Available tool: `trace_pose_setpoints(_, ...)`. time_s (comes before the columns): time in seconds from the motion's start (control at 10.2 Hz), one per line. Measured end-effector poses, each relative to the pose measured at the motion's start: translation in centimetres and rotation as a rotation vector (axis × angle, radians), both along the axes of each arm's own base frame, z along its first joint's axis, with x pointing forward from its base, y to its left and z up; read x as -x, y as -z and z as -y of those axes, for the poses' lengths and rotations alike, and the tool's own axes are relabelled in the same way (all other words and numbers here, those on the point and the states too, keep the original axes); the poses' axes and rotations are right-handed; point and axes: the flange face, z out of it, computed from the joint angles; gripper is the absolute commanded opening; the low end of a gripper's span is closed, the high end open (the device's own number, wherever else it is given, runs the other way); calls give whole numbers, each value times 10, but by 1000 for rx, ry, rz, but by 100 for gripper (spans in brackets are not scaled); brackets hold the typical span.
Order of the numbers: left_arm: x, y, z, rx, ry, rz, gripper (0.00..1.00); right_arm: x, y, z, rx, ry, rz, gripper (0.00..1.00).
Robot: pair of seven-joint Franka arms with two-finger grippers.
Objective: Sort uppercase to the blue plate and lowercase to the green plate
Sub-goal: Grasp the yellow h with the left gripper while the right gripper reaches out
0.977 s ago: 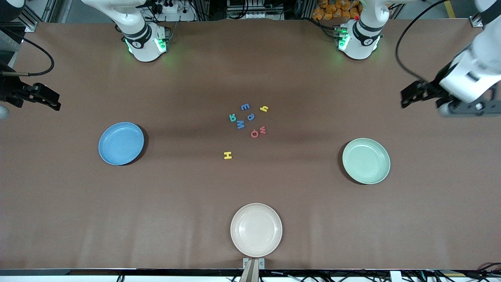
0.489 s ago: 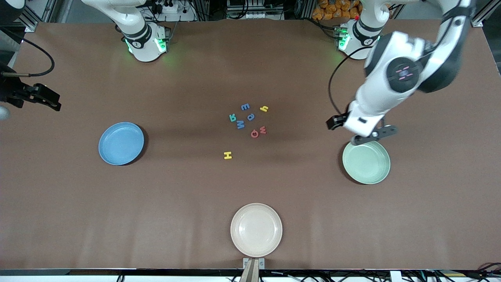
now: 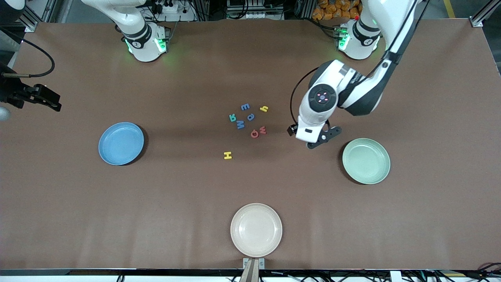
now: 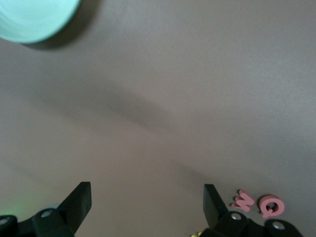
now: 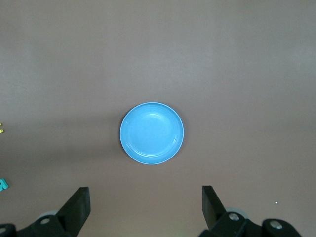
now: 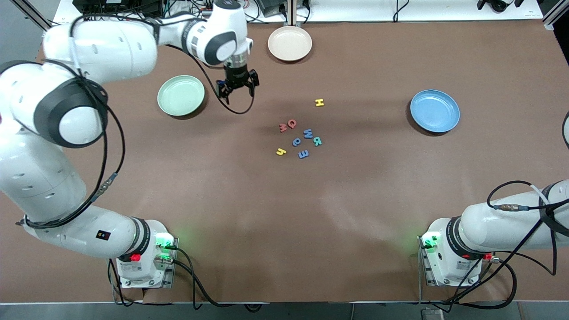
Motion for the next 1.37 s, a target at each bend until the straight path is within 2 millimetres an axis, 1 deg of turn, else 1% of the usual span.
trace_pose_setpoints(0.2,17,18,23,-31,-86,-11,100,-1,4,-1,-1,-1,-10,100)
trace_pose_setpoints(0.29,24,25,35,-37,-142,-1,100,-1,10,-3,-18,-2,-23,100)
trace_pose_setpoints(0.59,37,44,64,-13,-283,41,100,-7,34,-19,-92,-14,-39,100)
trace_pose_setpoints(0.78,56,59,83,16,-352,68,100,-7,46,-37,-99,-31,-46,100)
trace_pose_setpoints(0.88,68,66,92,29,-374,78,100,-7,52,-53,-102,-35,-46,100)
trace_pose_setpoints(0.98,81,73,100,37,-385,84,100,-6,60,-75,-103,-27,-43,100)
trace_pose_setpoints(1.17,107,89,107,43,-386,91,100,-1,80,-128,-103,-13,-42,100)
trace_pose_setpoints(1.37,132,107,107,40,-385,128,100,5,106,-187,-108,15,-47,100)
